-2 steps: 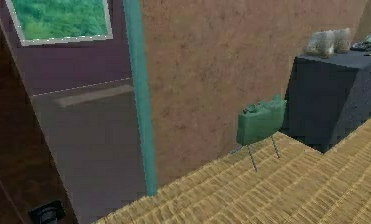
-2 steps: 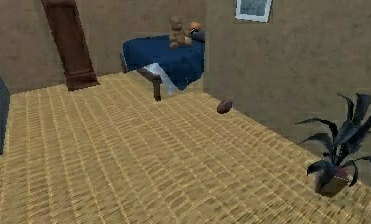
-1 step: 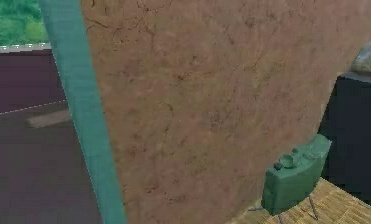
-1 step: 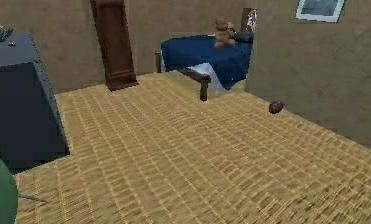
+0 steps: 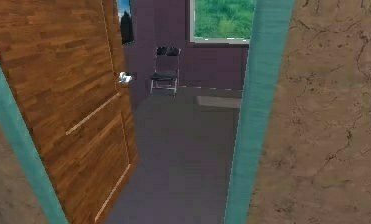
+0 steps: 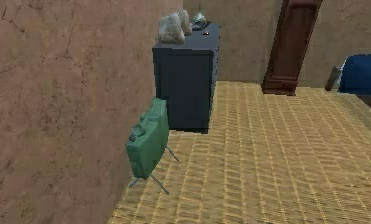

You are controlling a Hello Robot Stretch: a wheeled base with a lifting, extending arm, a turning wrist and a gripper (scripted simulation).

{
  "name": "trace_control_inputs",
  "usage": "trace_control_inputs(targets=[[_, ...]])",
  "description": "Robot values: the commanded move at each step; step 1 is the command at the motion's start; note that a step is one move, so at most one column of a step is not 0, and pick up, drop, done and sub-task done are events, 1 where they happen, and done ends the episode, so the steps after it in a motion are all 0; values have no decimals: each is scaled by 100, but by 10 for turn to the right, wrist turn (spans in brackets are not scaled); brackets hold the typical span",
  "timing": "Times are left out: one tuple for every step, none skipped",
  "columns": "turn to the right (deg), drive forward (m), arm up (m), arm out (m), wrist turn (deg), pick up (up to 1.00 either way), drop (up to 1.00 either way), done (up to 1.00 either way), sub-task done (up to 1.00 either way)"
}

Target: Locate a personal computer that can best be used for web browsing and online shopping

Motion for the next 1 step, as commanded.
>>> trace_control_inputs(targets=[[-90,0,0,0,0,0,0,0,0]])
